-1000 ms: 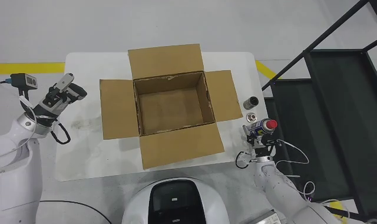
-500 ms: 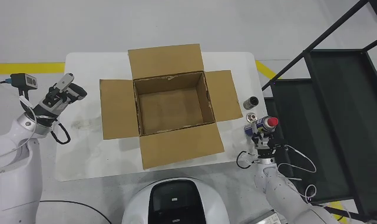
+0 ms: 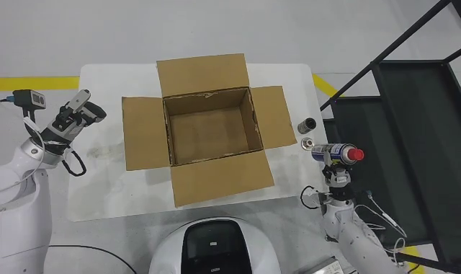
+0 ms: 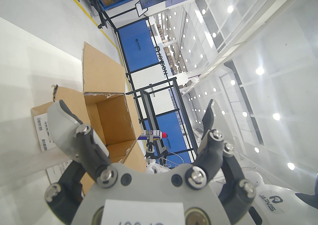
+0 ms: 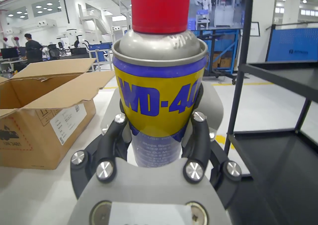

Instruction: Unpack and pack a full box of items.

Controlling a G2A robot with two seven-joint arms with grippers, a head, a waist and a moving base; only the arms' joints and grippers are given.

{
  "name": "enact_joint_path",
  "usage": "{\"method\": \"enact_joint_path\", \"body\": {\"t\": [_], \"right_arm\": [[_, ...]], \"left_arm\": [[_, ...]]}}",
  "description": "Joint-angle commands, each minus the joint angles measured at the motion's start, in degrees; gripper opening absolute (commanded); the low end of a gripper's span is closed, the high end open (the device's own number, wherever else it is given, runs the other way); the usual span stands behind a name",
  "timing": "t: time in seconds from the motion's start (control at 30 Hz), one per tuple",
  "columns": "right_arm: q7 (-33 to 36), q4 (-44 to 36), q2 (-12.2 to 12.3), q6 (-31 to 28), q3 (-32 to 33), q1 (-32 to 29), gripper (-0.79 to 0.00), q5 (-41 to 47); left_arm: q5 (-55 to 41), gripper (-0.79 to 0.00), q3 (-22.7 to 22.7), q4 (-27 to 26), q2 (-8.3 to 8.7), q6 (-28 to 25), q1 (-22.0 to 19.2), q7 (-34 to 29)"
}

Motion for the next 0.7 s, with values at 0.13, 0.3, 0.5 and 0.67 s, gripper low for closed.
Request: {"method": "enact_joint_path", "body": {"t": [0.13, 0.3, 0.5, 0.67], "right_arm": [[12.9, -27.2, 2.6, 3.4, 8.9, -12.3, -0.785, -5.9], [20.0, -42.1, 3.2, 4.0, 13.3, -19.0, -0.785, -7.3], [21.1, -44.7, 3.2, 3.6, 14.0, -20.3, -0.785, -6.8], [21.1, -44.7, 3.2, 3.6, 14.0, -20.3, -0.785, -6.8]], "left_arm": [[0.0, 0.000, 0.0, 0.0, 0.00, 0.0, 0.0, 0.0], [0.0, 0.000, 0.0, 0.0, 0.00, 0.0, 0.0, 0.0], [0.0, 0.000, 0.0, 0.0, 0.00, 0.0, 0.0, 0.0], [0.0, 0.000, 0.0, 0.0, 0.00, 0.0, 0.0, 0.0]]}}
